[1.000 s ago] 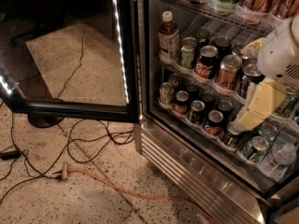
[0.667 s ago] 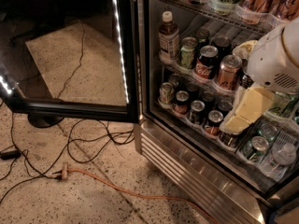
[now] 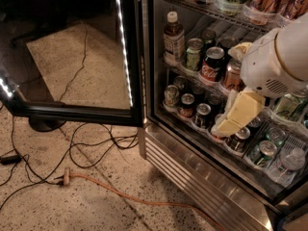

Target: Pick blue plastic bottle from top shelf of fridge

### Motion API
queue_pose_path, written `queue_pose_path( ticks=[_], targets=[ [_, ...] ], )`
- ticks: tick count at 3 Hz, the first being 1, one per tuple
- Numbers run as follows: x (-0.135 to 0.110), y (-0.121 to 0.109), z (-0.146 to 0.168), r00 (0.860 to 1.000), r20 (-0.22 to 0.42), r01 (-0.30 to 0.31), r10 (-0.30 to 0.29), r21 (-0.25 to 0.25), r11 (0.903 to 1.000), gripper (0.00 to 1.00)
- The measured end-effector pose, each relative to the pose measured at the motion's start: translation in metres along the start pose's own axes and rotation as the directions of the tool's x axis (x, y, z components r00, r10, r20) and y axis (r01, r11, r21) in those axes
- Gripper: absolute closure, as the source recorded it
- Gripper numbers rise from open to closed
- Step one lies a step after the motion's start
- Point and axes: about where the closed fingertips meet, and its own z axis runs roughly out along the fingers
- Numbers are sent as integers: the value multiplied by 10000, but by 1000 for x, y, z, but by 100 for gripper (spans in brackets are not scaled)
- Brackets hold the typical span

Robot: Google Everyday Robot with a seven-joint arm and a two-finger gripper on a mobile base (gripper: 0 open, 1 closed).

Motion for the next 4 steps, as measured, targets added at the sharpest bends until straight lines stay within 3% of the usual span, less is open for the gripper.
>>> queue_pose_path(
  ticks=[1,2,3,4],
  targets=[
    [-9,17,8,9987,498,123,-102,-420,9990,0],
    [-33,39,20,9883,1510,280,-192,-561,9980,0],
    [-62,57,34,9765,2149,236,-185,-214,9995,0],
    [-91,71,55,9764,2154,46,-169,576,9983,0]
  ],
)
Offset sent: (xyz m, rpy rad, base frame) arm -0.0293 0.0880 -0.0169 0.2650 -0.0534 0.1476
